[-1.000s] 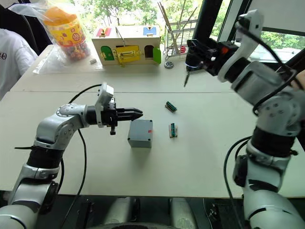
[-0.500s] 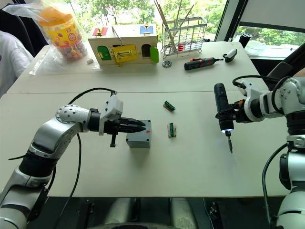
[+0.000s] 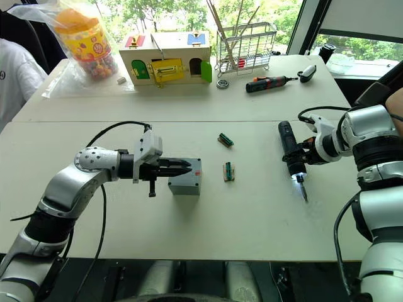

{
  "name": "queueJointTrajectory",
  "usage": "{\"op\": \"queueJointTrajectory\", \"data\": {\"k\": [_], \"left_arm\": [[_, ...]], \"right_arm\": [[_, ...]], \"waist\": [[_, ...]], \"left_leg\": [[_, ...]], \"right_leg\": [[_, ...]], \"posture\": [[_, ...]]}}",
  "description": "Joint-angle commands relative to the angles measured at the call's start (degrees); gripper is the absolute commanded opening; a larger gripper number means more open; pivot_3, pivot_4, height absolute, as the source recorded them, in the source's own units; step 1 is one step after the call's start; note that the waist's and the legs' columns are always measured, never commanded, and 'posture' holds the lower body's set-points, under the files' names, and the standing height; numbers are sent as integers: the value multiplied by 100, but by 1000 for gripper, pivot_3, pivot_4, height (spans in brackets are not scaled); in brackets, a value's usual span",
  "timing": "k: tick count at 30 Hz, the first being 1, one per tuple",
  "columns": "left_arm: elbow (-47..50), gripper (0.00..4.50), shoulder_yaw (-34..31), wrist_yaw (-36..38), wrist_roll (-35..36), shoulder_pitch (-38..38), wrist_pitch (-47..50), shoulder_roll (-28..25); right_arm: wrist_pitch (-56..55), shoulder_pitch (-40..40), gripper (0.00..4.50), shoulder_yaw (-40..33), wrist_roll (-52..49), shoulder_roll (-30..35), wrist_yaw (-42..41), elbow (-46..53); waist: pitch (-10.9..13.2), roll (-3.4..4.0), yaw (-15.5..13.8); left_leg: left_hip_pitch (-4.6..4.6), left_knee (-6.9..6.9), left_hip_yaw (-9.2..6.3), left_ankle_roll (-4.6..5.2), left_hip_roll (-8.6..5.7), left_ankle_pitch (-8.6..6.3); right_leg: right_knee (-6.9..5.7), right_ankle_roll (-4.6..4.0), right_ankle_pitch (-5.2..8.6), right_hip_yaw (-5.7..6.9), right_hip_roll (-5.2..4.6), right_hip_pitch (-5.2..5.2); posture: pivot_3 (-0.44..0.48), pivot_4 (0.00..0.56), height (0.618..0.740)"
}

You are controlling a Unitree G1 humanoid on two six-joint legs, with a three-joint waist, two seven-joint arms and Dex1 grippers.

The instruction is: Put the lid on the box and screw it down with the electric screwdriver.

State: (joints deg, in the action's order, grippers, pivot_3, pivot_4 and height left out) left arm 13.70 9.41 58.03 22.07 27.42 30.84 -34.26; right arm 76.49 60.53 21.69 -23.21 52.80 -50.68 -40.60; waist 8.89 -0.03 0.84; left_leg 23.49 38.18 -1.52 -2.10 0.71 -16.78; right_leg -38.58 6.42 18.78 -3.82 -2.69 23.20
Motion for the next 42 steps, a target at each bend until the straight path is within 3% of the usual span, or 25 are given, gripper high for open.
{"op": "queueJointTrajectory", "data": {"k": [1,2,8,10,13,15,20,23,28,33,42], "left_arm": [[-237,446,-252,-256,-132,93,-340,77],[-328,446,-320,-352,-181,87,-474,124],[-754,446,-997,-929,14,190,-616,357],[-905,446,-1156,-1069,19,267,-526,337],[-1316,446,-1525,-1357,196,448,-143,333],[-1427,446,-1666,-1436,205,393,-55,254],[-832,446,-1944,-1321,761,-203,818,-7],[-312,446,-2256,-1045,1449,-934,1604,-290],[514,446,-2579,-510,2170,-2253,2137,-807],[732,446,-2429,-187,2002,-3106,1857,-1145],[1034,446,-1974,-338,2046,-3422,1655,-845]], "right_arm": [[-273,129,4255,-174,315,-31,-42,-90],[-430,118,4452,-261,397,-59,29,-103],[-1993,-114,4452,-1217,662,-127,591,374],[-2856,-546,4452,-1904,488,-272,807,1067],[-4342,-1586,4452,-3300,-95,-1039,1195,2587],[-4109,-2307,4452,-3790,-728,-1494,1168,3581],[-3515,-4401,4452,-3740,-2019,-1729,269,5803],[-3372,-5207,4452,-3747,-2313,-1701,109,6268],[-3299,-6267,4452,-3528,-2262,-1321,-186,6776],[-3477,-6827,4452,-3126,-2043,-1300,-260,6819],[-3535,-7087,4452,-2882,-1878,-1187,-255,6851]], "waist": [[0,0,-6],[0,0,-2],[0,0,-1],[0,0,-4],[-2,-5,9],[-2,-6,12],[-2,-6,-11],[-2,-6,21],[0,-8,14],[7,-21,-4],[9,-25,-11]], "left_leg": [[0,0,0,0,0,0],[0,1,-1,0,0,0],[0,1,0,-10,-1,6],[0,-1,0,-11,0,6],[0,1,-6,-9,3,5],[0,2,-7,-10,6,6],[1,1,-17,-24,5,13],[-4,5,-14,-7,2,4],[-33,5,-21,-19,10,11],[-107,-15,-22,-18,12,9],[-106,-21,-22,-12,12,3]], "right_leg": [[-1,0,0,0,0,0],[-1,0,0,2,0,-1],[-6,0,0,1,-3,3],[-6,0,0,2,-3,3],[-9,1,0,8,0,-1],[-37,1,0,7,1,3],[-45,2,0,9,-5,0],[-44,2,0,7,-11,-8],[-43,-1,1,5,0,-29],[-10,-6,5,8,3,-110],[21,-5,4,8,0,-121]], "posture": [[0,150,736],[0,150,736],[0,150,736],[0,150,736],[0,150,736],[0,150,736],[0,150,736],[0,150,736],[0,150,736],[0,150,736],[0,150,736]]}}
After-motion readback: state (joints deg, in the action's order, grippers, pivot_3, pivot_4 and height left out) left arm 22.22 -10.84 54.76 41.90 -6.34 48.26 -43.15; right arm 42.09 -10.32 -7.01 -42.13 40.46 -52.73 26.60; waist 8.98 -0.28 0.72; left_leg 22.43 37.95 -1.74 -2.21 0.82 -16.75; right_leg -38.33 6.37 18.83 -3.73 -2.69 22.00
